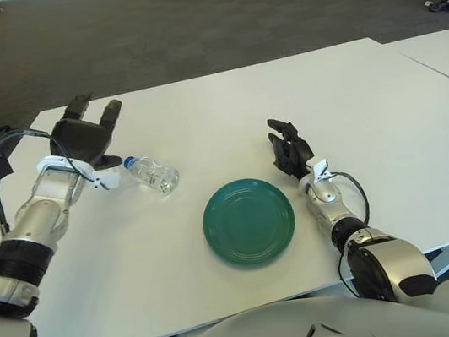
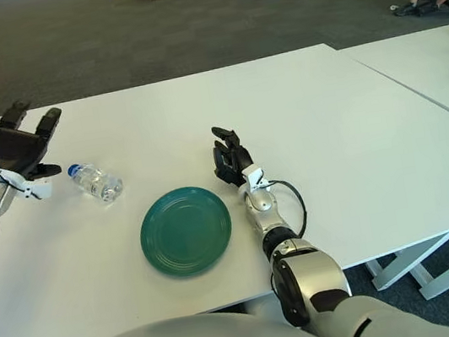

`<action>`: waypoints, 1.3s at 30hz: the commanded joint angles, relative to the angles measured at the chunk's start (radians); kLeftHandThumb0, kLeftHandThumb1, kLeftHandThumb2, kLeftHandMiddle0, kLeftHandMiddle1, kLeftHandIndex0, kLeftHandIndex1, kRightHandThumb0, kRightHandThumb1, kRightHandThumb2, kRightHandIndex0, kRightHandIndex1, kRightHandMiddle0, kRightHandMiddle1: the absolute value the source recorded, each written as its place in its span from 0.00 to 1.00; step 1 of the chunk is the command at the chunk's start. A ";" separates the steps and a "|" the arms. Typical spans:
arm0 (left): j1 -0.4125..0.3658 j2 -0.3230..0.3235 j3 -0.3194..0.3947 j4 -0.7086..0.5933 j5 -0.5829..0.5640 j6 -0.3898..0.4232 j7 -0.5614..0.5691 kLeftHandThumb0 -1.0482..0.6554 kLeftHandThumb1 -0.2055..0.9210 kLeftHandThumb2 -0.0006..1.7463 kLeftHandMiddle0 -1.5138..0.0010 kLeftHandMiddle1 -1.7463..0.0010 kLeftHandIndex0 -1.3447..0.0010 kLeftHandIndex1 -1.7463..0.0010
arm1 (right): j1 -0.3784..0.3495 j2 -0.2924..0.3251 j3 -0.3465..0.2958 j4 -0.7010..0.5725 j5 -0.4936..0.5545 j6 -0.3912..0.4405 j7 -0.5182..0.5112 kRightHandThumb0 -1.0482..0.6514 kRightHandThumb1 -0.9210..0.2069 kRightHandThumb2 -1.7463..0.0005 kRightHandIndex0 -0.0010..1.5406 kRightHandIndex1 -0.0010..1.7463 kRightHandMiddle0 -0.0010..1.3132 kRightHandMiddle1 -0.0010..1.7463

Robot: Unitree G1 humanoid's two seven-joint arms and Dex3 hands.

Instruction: Put the bottle into the plate.

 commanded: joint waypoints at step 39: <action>-0.524 -0.129 -0.575 0.834 0.282 -0.170 0.694 0.07 1.00 0.08 1.00 1.00 1.00 1.00 | 0.045 -0.012 -0.011 0.036 0.012 0.029 0.045 0.19 0.00 0.52 0.16 0.00 0.00 0.38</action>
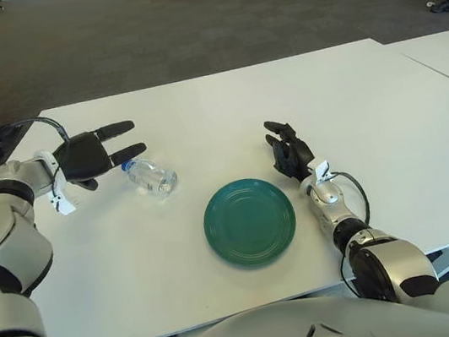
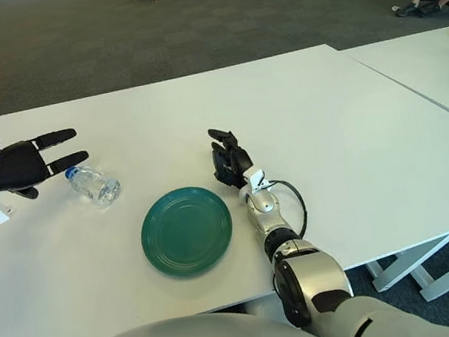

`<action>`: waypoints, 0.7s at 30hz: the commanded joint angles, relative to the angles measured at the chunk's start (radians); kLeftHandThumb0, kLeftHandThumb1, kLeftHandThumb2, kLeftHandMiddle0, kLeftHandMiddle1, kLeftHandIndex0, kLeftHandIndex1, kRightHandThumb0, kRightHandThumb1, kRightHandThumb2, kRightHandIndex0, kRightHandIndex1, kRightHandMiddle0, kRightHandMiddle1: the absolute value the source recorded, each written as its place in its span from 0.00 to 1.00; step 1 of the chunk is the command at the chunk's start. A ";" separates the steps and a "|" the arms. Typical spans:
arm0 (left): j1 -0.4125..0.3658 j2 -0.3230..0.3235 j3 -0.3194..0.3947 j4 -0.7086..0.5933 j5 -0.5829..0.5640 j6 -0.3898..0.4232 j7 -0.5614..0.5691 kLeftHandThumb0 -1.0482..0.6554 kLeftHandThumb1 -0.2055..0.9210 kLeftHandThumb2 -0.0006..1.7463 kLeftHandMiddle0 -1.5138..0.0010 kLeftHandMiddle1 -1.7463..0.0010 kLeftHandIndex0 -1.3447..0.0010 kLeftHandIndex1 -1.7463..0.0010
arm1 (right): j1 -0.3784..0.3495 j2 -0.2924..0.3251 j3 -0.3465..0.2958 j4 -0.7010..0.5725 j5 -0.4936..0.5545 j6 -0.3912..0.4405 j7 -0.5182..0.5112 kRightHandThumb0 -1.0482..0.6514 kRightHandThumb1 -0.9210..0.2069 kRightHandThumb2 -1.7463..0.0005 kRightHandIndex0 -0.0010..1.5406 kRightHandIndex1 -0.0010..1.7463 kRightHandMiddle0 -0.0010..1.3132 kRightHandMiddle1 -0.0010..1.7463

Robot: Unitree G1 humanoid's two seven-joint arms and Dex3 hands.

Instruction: Put the bottle into the plate.

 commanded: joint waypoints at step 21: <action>-0.010 -0.068 0.170 -0.067 -0.316 -0.110 -0.061 0.00 1.00 0.13 1.00 1.00 0.99 1.00 | 0.038 0.001 0.001 0.038 0.000 0.036 -0.022 0.20 0.00 0.51 0.16 0.00 0.00 0.38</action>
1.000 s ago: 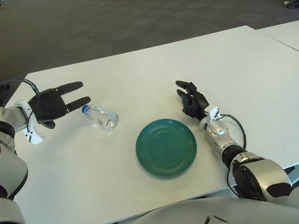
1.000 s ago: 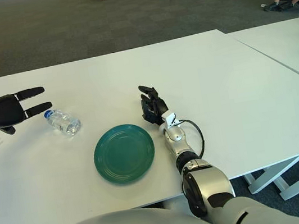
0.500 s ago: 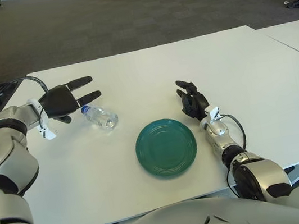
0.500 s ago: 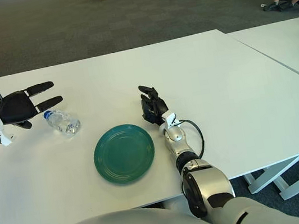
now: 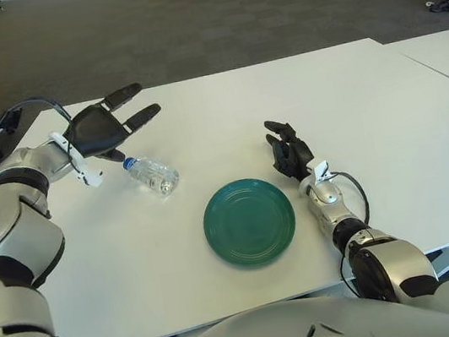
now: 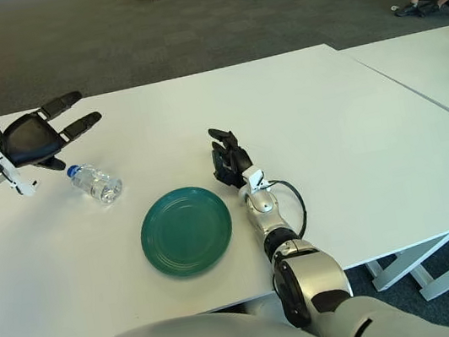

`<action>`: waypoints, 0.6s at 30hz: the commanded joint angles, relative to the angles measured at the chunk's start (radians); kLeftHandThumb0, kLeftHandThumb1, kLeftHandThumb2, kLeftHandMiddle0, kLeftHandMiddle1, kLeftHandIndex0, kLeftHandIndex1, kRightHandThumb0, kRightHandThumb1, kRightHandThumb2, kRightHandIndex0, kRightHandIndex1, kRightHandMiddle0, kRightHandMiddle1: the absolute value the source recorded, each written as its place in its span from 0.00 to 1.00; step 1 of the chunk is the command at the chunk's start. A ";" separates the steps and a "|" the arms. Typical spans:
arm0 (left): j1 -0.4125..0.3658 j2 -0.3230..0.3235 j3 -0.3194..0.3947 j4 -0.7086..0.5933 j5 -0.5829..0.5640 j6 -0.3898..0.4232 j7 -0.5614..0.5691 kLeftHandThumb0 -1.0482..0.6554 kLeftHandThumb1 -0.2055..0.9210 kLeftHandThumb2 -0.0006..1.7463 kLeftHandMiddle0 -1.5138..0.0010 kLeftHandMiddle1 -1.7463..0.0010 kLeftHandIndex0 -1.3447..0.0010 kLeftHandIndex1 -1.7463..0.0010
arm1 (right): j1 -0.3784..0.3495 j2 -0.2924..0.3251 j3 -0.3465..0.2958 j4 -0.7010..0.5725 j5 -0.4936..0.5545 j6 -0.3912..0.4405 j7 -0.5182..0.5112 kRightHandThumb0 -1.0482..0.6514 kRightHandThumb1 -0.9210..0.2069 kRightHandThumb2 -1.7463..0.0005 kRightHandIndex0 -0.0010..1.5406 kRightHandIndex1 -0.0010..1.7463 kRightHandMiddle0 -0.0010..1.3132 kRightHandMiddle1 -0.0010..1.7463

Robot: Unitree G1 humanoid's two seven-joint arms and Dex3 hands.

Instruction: Put the bottle into the plate.

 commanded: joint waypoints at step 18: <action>0.107 -0.066 0.154 -0.016 -0.247 -0.179 -0.241 0.02 1.00 0.06 0.95 1.00 1.00 0.90 | 0.042 -0.007 -0.004 0.034 0.004 0.015 0.004 0.20 0.00 0.51 0.16 0.00 0.00 0.37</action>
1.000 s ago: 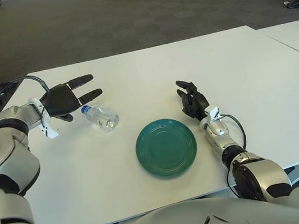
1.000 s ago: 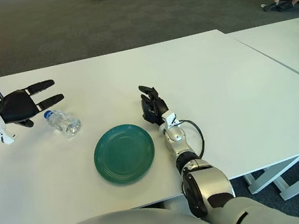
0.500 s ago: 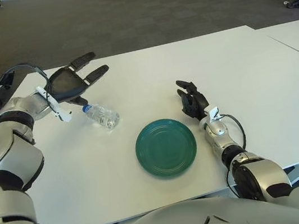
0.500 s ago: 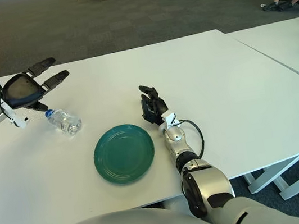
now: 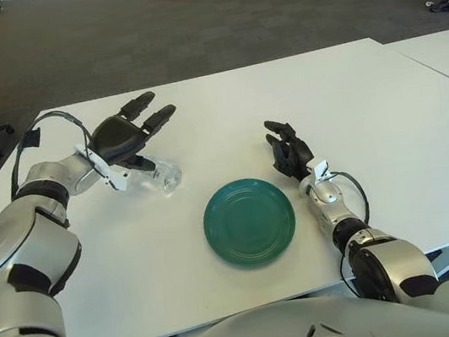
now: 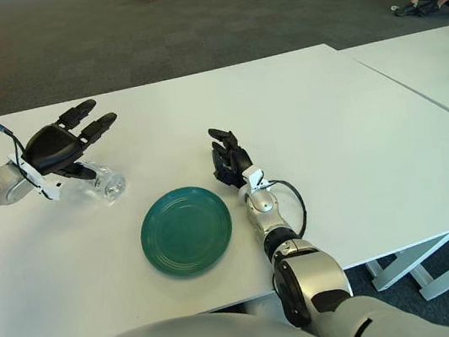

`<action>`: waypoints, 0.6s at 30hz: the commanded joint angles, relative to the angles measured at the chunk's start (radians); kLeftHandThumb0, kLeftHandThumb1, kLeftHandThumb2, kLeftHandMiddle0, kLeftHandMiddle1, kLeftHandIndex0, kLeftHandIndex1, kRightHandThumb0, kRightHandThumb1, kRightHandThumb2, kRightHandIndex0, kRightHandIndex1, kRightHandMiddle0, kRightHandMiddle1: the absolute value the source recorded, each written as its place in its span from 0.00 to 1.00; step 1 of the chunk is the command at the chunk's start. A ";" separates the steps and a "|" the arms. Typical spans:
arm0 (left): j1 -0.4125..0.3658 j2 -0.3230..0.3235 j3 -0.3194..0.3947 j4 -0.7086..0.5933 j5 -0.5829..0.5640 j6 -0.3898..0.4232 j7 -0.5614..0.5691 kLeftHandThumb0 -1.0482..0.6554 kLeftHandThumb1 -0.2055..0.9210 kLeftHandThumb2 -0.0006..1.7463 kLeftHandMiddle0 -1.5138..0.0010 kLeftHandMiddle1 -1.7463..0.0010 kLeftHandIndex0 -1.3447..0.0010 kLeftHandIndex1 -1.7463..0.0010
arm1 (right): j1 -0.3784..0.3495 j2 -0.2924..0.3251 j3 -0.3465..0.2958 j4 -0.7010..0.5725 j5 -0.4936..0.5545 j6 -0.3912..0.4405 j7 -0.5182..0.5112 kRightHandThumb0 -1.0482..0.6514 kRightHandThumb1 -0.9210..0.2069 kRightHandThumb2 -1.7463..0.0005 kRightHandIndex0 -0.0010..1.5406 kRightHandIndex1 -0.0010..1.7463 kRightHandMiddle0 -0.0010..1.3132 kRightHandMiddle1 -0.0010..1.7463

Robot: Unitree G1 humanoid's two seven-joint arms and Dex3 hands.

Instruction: Put the bottle into the plate.

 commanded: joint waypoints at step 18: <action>-0.008 0.036 0.017 -0.037 -0.046 -0.119 -0.394 0.01 0.96 0.03 0.94 1.00 1.00 0.89 | 0.047 -0.021 -0.002 0.033 0.002 0.019 0.002 0.18 0.00 0.53 0.15 0.00 0.00 0.37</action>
